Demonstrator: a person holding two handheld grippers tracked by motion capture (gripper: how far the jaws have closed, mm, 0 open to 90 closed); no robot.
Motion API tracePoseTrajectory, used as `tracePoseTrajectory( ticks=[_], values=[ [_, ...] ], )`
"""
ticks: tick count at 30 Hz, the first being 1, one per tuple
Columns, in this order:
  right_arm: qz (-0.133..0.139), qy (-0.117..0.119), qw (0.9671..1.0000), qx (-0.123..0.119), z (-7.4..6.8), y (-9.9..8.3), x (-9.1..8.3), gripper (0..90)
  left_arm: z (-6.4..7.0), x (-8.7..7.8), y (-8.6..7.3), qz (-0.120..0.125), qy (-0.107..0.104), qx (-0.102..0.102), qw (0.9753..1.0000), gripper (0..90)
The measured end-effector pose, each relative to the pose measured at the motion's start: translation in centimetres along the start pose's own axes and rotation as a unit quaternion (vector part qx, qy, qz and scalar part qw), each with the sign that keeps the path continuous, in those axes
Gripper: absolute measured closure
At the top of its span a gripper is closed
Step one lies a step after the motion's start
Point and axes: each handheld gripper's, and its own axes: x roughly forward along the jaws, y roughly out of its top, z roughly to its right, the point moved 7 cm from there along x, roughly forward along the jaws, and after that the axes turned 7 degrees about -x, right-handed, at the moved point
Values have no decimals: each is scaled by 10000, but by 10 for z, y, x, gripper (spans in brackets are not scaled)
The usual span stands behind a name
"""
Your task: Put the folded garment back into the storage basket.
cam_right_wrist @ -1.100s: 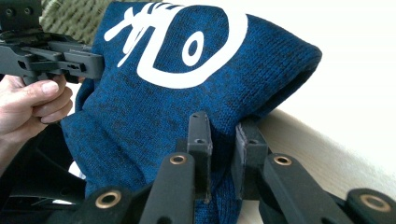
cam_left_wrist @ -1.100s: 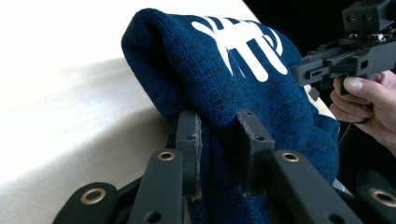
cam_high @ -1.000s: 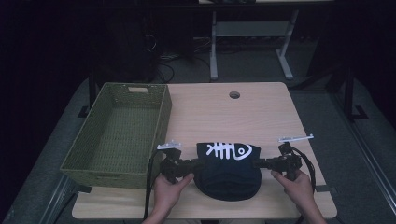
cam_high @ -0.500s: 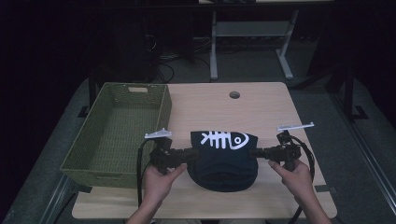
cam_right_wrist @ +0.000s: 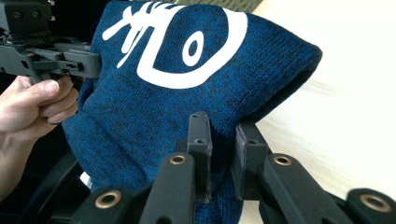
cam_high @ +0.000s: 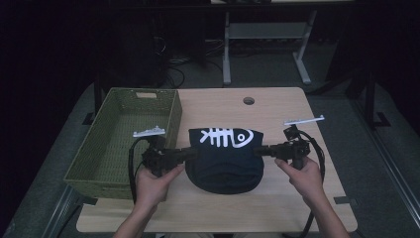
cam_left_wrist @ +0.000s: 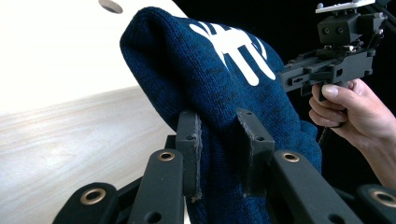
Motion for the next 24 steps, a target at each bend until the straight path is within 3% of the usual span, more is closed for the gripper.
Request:
tracePoseTrajectory(
  ticks=[24],
  values=[
    [-53, 274, 9994, -202, -30, 50, 40, 789, -25, -52, 27, 191, 173, -145, 9996, 733]
  ],
)
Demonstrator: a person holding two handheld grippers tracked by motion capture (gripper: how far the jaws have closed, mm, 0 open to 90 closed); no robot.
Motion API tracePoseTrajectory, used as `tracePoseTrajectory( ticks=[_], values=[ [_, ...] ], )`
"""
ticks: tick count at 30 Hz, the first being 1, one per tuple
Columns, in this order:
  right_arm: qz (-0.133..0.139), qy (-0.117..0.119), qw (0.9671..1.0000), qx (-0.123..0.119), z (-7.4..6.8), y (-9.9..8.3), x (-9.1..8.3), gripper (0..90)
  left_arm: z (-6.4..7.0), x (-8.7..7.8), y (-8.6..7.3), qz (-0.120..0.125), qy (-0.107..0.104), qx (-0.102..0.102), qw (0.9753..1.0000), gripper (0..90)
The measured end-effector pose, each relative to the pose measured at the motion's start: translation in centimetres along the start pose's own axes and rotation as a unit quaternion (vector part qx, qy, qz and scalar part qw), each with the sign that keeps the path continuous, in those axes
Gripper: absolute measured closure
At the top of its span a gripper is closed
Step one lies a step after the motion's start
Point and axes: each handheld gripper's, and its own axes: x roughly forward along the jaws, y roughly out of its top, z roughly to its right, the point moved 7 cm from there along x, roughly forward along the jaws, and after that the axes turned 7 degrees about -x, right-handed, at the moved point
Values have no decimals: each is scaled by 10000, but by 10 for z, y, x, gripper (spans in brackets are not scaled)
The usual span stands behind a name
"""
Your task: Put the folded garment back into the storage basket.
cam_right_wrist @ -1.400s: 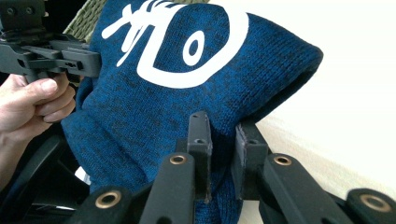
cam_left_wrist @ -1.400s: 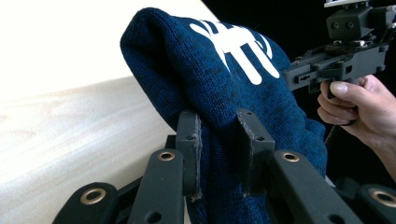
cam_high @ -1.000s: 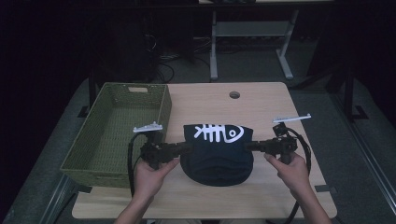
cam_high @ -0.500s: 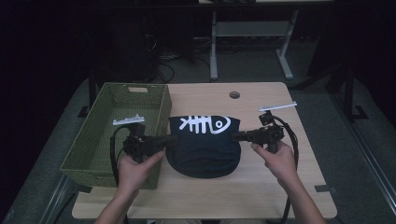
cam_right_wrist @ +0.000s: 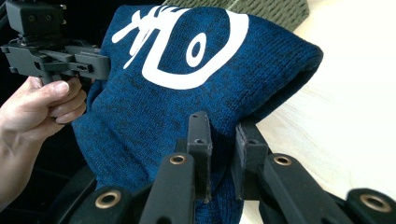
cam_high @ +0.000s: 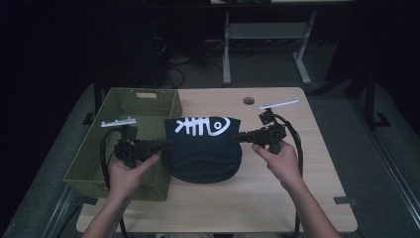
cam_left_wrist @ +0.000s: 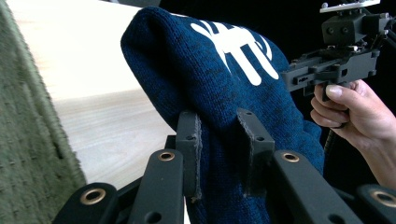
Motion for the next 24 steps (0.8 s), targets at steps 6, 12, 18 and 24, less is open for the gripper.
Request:
tracePoseTrajectory(
  ticks=[6, 12, 18, 24],
  values=[
    [4, 31, 10000, -3, -5, 11, 8, 789, -9, -11, 8, 34, 34, -61, 10000, 733],
    [-11, 112, 9999, -18, -12, 24, 24, 788, -22, -25, 15, 88, 80, -140, 9998, 733],
    [-51, 183, 9998, -6, -19, 38, 45, 788, -38, -41, 22, 107, 182, -200, 9996, 732],
    [-107, 240, 9996, -63, -28, 52, 67, 788, -55, -59, 28, 162, 273, -288, 9991, 733]
  ],
)
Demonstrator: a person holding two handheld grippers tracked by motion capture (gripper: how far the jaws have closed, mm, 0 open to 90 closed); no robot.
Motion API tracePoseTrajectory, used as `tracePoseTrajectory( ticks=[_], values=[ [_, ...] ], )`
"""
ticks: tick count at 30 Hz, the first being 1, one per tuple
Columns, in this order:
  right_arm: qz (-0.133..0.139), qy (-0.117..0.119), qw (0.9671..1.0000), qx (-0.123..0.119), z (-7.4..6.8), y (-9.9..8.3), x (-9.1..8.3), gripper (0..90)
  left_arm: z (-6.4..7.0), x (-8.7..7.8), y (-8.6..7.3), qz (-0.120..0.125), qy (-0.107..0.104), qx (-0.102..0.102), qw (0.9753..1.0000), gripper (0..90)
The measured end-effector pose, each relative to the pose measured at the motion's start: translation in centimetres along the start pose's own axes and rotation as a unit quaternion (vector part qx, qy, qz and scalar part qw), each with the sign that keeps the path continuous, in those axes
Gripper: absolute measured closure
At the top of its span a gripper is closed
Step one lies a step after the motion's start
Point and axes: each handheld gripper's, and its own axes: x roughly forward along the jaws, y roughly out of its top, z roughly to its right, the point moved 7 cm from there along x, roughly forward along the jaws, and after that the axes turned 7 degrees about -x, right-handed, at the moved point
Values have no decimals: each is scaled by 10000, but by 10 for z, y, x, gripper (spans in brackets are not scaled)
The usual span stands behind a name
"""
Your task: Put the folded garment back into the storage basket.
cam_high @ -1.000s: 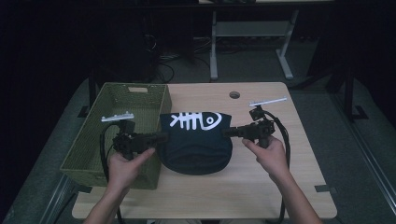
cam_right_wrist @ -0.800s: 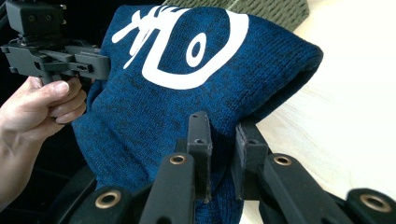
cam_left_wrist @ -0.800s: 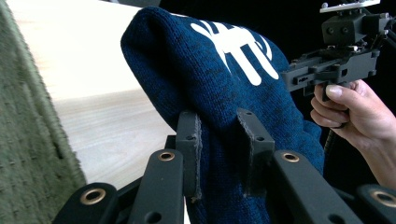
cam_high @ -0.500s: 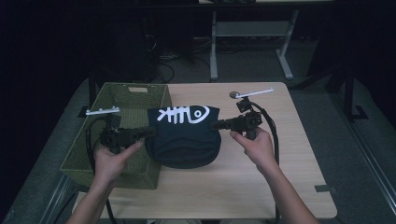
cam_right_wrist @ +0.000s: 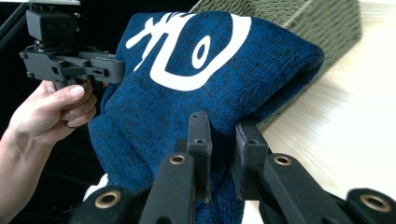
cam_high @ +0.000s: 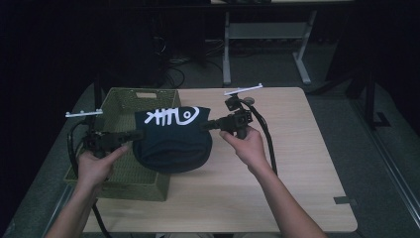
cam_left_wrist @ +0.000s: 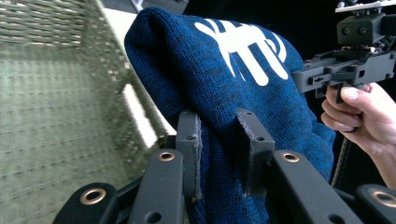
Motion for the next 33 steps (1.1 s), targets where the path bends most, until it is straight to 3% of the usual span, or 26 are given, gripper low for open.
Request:
tracePoseTrajectory(
  ticks=[14, 33],
  values=[
    [-91, 146, 9998, -64, -17, 27, 49, 788, -34, -36, 13, 166, 205, -110, 9996, 733],
    [-42, 394, 9992, 32, -33, 46, 106, 784, -76, -74, 22, 290, 537, -336, 9976, 734]
  ],
)
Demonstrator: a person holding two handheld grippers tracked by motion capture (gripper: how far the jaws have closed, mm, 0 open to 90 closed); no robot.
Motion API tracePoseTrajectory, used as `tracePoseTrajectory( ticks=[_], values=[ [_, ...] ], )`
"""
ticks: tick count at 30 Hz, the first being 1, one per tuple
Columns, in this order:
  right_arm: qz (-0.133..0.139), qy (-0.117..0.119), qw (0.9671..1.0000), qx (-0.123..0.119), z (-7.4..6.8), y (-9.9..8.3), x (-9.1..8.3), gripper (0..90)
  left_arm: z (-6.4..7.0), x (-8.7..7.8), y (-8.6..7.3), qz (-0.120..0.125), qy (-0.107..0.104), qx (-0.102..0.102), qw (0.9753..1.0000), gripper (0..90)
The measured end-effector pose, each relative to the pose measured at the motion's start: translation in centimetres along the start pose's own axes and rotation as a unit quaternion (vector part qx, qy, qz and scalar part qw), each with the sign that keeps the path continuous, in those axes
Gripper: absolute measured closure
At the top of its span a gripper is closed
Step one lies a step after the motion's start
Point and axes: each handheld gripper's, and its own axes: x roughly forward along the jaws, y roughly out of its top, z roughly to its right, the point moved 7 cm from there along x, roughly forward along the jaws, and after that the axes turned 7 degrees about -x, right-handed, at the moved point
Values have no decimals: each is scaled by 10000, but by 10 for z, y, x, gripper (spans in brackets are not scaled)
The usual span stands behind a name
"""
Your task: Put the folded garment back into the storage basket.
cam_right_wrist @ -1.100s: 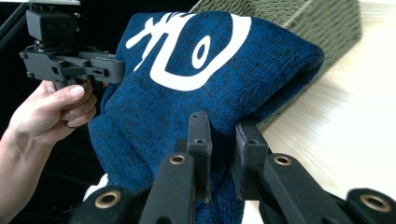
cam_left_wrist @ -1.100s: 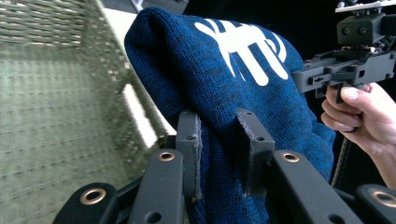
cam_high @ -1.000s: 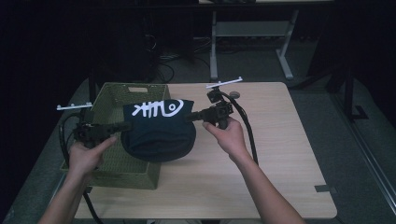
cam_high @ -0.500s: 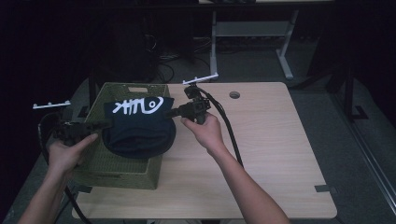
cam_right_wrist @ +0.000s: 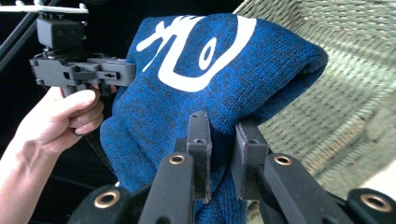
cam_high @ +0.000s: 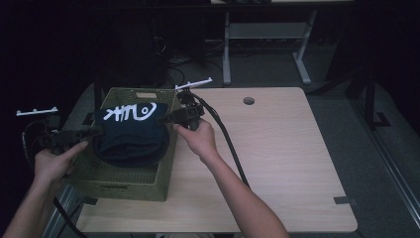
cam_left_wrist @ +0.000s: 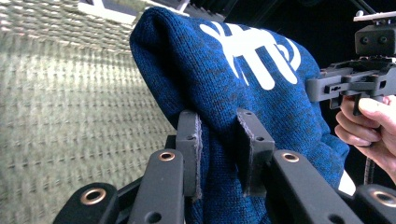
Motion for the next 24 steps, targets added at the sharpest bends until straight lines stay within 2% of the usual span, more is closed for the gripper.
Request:
tracePoseTrajectory(
  ticks=[10, 24],
  values=[
    [-28, 33, 10000, 45, -2, 3, 24, 784, -22, -7, 1, 19, 114, -134, 9998, 734],
    [-103, -41, 9998, 182, 9, -3, 45, 781, -45, 0, -2, -34, 287, -216, 9993, 729]
  ],
)
